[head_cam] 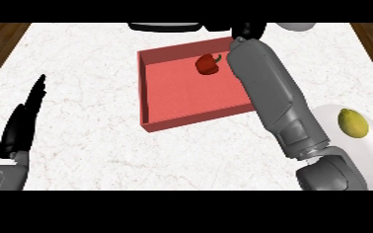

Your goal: Pick the bell pepper from the plate and place it in the cardboard box

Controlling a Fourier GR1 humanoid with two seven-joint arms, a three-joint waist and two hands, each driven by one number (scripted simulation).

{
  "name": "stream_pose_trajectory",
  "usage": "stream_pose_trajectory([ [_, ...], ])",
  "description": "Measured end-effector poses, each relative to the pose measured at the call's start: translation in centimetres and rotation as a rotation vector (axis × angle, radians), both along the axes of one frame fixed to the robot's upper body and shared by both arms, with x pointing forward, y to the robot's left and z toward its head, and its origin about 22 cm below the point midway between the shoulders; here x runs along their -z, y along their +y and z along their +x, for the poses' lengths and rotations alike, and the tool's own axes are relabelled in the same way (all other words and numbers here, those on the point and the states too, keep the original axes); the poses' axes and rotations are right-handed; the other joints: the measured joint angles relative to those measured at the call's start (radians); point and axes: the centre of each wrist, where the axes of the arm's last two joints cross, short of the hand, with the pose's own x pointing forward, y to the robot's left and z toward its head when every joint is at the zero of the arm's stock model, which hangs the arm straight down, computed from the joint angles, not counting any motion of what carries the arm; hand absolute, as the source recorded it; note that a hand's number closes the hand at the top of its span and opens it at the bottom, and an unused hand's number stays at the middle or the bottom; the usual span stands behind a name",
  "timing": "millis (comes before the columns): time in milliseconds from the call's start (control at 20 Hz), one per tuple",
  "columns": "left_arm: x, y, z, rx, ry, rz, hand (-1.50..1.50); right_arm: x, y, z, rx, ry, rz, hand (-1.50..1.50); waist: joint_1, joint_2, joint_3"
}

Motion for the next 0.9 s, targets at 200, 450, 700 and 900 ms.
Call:
stream_pose_trajectory([
  [200,0.4,0.5,-0.5,-0.021,0.006,0.003,0.0,0.3,-1.6,-0.6,0.007,-0.081,0.073,-1.5,-0.02,-0.008,0.0],
  [450,0.5,1.5,-1.0,-0.039,0.017,0.004,0.0,0.1,-5.0,-2.1,0.029,-0.119,0.131,-1.5,-0.043,-0.016,-0.001],
  [700,0.5,1.4,-1.8,-0.056,0.025,0.005,0.0,0.8,-9.5,-5.5,0.062,-0.12,0.152,-1.5,-0.062,-0.023,-0.001],
  [900,0.7,1.6,-1.8,-0.067,0.024,0.002,0.0,1.1,-13.6,-9.7,0.073,-0.112,0.141,-1.5,-0.071,-0.024,-0.001],
])
